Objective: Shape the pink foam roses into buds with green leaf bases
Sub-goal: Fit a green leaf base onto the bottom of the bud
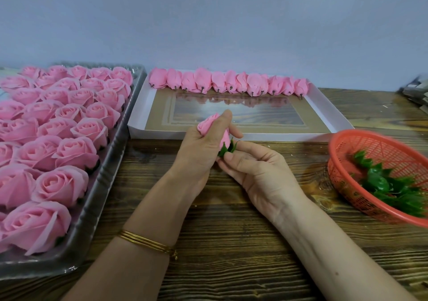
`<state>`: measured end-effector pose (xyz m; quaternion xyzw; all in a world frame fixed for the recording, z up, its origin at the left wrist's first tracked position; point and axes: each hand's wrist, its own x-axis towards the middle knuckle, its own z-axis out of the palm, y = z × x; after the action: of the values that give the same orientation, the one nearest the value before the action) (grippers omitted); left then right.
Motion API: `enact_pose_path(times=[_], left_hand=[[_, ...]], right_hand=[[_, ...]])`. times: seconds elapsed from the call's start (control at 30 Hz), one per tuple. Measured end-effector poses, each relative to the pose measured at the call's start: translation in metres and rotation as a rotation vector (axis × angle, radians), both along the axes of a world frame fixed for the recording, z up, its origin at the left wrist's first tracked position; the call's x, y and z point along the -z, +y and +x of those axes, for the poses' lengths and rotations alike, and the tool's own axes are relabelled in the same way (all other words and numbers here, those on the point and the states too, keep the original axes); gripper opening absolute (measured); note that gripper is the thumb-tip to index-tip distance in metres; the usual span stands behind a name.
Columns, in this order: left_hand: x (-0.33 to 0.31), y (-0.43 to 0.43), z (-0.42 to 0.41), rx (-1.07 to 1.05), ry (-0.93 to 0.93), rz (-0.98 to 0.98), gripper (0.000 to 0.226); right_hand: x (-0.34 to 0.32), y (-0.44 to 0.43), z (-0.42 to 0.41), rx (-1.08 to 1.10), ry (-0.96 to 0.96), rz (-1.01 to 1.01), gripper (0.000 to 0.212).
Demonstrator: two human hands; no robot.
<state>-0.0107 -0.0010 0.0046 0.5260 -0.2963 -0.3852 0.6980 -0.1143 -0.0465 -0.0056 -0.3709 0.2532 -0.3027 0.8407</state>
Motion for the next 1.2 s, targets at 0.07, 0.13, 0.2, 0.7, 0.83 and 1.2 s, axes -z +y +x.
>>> enact_pose_path(times=[0.07, 0.13, 0.2, 0.7, 0.83, 1.2], left_hand=[[0.0019, -0.0005, 0.0005, -0.001, -0.025, -0.001, 0.041], [0.0041, -0.0008, 0.0012, -0.007, -0.049, 0.001, 0.041], [0.0057, -0.0011, 0.0016, -0.02, -0.072, 0.003, 0.041], [0.0066, -0.0025, -0.0024, -0.072, -0.133, -0.026, 0.038], [0.0058, -0.003, -0.0012, -0.047, -0.115, -0.012, 0.038], [0.0042, -0.0024, -0.0035, -0.045, -0.138, 0.005, 0.038]], right_hand=[[0.0002, 0.0005, 0.0009, 0.019, 0.013, -0.024, 0.029], [0.0001, 0.0009, 0.0011, 0.028, 0.024, -0.04, 0.027], [0.0001, 0.0011, 0.001, 0.025, 0.038, -0.05, 0.031], [0.0004, 0.0003, 0.0005, 0.01, 0.075, -0.064, 0.03], [0.0002, -0.0002, -0.0003, 0.0, 0.073, -0.045, 0.026], [0.0004, -0.0031, -0.0007, -0.009, 0.047, 0.04, 0.023]])
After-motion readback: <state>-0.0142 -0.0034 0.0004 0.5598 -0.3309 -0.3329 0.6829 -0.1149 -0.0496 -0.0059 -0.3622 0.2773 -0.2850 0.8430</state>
